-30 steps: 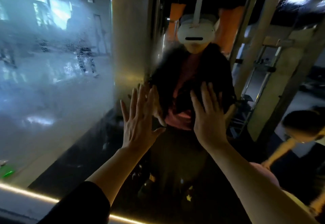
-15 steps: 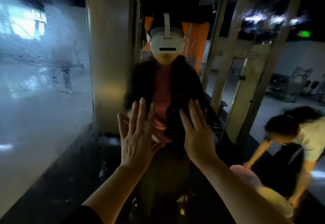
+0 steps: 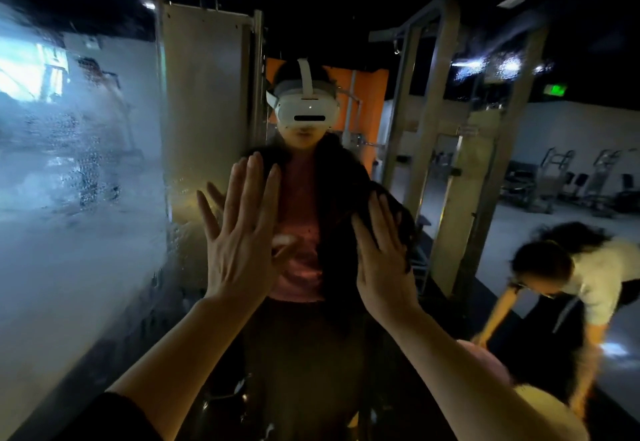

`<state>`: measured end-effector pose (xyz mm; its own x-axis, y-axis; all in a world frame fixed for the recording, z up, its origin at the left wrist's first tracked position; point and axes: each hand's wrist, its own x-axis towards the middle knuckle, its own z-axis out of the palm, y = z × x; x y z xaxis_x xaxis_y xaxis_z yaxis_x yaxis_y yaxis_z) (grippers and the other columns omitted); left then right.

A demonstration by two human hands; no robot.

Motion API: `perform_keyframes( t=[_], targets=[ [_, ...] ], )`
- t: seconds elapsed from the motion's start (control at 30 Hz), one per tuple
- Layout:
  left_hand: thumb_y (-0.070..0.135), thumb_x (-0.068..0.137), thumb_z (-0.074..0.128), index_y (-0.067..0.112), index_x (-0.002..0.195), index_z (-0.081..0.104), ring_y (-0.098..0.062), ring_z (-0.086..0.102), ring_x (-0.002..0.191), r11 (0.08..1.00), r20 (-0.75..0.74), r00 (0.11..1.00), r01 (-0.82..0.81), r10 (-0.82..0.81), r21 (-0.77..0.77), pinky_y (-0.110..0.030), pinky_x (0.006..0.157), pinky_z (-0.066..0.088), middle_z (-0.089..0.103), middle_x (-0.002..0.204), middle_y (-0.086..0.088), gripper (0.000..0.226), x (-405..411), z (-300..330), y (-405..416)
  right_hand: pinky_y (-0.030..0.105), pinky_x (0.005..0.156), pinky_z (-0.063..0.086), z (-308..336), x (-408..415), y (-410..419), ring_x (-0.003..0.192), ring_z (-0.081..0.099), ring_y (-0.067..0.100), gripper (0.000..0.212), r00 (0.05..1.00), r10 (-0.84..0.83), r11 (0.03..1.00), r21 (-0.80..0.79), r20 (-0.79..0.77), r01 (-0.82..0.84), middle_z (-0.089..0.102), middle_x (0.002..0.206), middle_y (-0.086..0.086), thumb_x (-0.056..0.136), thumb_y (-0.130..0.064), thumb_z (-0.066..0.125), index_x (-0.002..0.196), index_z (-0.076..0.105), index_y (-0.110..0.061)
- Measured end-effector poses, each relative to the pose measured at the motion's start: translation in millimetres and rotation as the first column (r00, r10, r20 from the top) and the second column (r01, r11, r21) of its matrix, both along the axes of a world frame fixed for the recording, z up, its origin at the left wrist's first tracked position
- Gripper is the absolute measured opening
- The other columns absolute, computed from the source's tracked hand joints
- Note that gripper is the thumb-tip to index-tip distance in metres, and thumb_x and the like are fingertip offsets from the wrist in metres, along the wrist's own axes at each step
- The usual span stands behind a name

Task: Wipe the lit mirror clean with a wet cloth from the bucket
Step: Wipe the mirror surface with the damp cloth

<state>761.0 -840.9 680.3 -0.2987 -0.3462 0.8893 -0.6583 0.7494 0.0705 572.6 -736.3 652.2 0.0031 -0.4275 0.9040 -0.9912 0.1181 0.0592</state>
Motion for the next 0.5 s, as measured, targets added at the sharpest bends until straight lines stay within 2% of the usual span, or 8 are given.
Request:
perform_keyframes(
  t=[0.07, 0.17, 0.2, 0.27, 0.33, 0.43, 0.47, 0.5],
  targets=[
    [0.068, 0.081, 0.060, 0.017, 0.158, 0.006, -0.029, -0.005, 0.151, 1.000, 0.040, 0.999, 0.003, -0.003, 0.001, -0.067, 0.115, -0.002, -0.005, 0.165, -0.010, 0.107, 2, 2, -5, 0.065, 0.112, 0.029, -1, -16, 12, 0.152, 0.012, 0.027, 0.061, 0.997, -0.059, 0.998, -0.021, 0.047, 0.060, 0.019, 0.162, 0.011, 0.090, 0.001, 0.052, 0.146, 0.033, -0.014],
    [0.065, 0.078, 0.062, 0.018, 0.158, 0.003, -0.030, -0.002, 0.151, 1.000, 0.063, 0.998, 0.009, -0.009, 0.009, -0.071, 0.113, 0.003, -0.005, 0.165, -0.010, 0.110, 2, 4, -8, 0.063, 0.115, 0.023, 43, -24, 13, 0.151, 0.016, 0.030, 0.048, 0.960, -0.126, 0.958, -0.220, 0.251, 0.183, 0.025, 0.160, 0.014, 0.096, -0.012, 0.034, 0.143, 0.042, -0.009],
    [0.063, 0.077, 0.065, 0.018, 0.158, 0.003, -0.030, -0.001, 0.151, 1.000, 0.065, 0.998, 0.003, -0.004, 0.011, -0.071, 0.113, 0.005, -0.005, 0.165, -0.009, 0.111, 2, 3, -8, 0.061, 0.116, 0.023, 62, -21, 9, 0.151, 0.015, 0.030, 0.047, 0.957, -0.091, 0.945, -0.280, 0.275, 0.170, 0.025, 0.160, 0.015, 0.097, -0.014, 0.031, 0.141, 0.045, -0.006],
    [0.061, 0.077, 0.067, 0.019, 0.158, 0.002, -0.029, -0.001, 0.152, 1.000, 0.072, 0.997, -0.010, 0.010, 0.010, -0.071, 0.113, 0.006, -0.005, 0.165, -0.009, 0.112, 2, 3, -7, 0.059, 0.116, 0.026, 85, -9, -6, 0.150, 0.015, 0.032, 0.044, 0.978, -0.023, 0.936, -0.340, 0.206, 0.094, 0.025, 0.159, 0.017, 0.098, -0.009, 0.038, 0.141, 0.046, -0.004],
    [0.062, 0.077, 0.065, 0.021, 0.158, 0.000, -0.029, -0.002, 0.152, 1.000, 0.079, 0.997, -0.016, 0.014, 0.013, -0.070, 0.114, 0.006, -0.006, 0.165, -0.008, 0.111, 3, 3, -8, 0.056, 0.117, 0.028, 82, 7, -19, 0.150, 0.016, 0.033, 0.052, 0.996, 0.010, 0.958, -0.288, 0.093, 0.017, 0.023, 0.159, 0.017, 0.094, 0.003, 0.050, 0.144, 0.040, -0.008],
    [0.065, 0.075, 0.063, 0.021, 0.158, 0.005, -0.027, -0.001, 0.152, 0.999, 0.081, 0.997, 0.006, -0.009, 0.038, -0.069, 0.114, 0.006, -0.005, 0.165, -0.007, 0.110, 6, 5, -6, 0.037, 0.125, 0.007, 46, 16, -14, 0.150, 0.016, 0.030, 0.052, 0.998, 0.010, 0.996, -0.091, -0.055, -0.015, 0.026, 0.158, 0.015, 0.092, 0.000, 0.041, 0.143, 0.038, -0.010],
    [0.063, 0.073, 0.068, 0.020, 0.158, 0.009, -0.027, 0.000, 0.152, 0.999, 0.080, 0.997, 0.016, -0.020, 0.044, -0.069, 0.114, 0.005, -0.002, 0.165, -0.007, 0.112, 8, 6, -4, 0.038, 0.124, 0.009, 38, 13, -6, 0.149, 0.018, 0.029, 0.051, 0.996, 0.002, 0.999, -0.046, -0.086, -0.006, 0.028, 0.158, 0.015, 0.090, 0.000, 0.043, 0.140, 0.042, -0.009],
    [0.058, 0.070, 0.074, 0.019, 0.157, 0.013, -0.027, 0.002, 0.152, 0.999, 0.082, 0.996, 0.025, -0.028, 0.044, -0.069, 0.114, 0.005, 0.000, 0.165, -0.008, 0.113, 10, 7, -3, 0.044, 0.122, 0.017, 36, 6, 3, 0.148, 0.021, 0.030, 0.050, 0.997, -0.018, 0.999, -0.034, -0.075, 0.016, 0.032, 0.157, 0.015, 0.088, 0.000, 0.047, 0.137, 0.046, -0.008]
  ],
)
